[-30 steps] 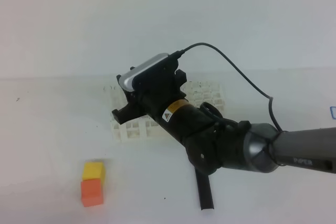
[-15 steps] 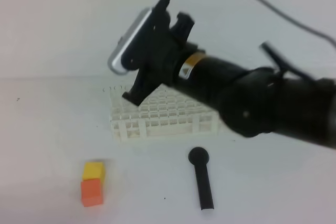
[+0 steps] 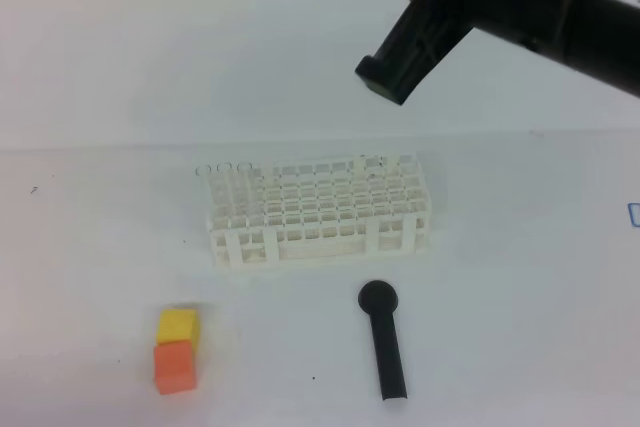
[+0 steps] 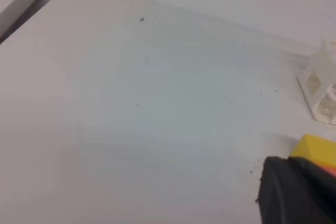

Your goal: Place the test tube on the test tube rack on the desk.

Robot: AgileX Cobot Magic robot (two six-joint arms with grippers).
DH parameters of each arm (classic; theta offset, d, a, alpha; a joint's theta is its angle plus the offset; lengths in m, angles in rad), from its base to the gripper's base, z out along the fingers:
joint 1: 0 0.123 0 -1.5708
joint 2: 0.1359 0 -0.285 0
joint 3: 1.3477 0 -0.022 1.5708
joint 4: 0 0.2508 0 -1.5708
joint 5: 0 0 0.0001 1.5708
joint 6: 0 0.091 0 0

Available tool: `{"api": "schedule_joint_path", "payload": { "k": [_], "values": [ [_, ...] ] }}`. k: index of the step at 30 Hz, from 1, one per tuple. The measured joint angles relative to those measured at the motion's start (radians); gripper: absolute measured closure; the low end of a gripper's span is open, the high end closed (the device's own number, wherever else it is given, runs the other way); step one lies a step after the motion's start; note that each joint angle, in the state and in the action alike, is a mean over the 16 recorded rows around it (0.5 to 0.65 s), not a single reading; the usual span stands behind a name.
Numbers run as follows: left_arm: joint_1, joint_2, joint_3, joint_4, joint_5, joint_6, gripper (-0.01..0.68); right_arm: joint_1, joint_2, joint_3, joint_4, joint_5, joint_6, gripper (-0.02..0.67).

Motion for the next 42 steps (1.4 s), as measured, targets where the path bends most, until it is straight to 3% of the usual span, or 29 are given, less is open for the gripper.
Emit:
{"api": "schedule_joint_path", "payload": {
  "k": [10, 21, 32, 42],
  "values": [
    [0.000, 0.000, 0.010, -0.003, -0.001, 0.001, 0.674, -0.005, -0.039, 0.013, 0.084, -0.093, -0.050, 0.650],
    [0.000, 0.000, 0.010, -0.007, 0.000, 0.002, 0.674, -0.085, -0.071, 0.045, 0.470, -0.047, -0.307, 0.650],
    [0.000, 0.001, 0.014, -0.009, 0.000, 0.002, 0.674, -0.329, -0.315, 0.299, 0.764, 0.213, -0.450, 0.650],
    [0.000, 0.002, 0.010, -0.009, 0.000, 0.002, 0.674, -0.629, -0.880, 0.726, 0.868, 0.201, -0.455, 0.650]
  ]
}}
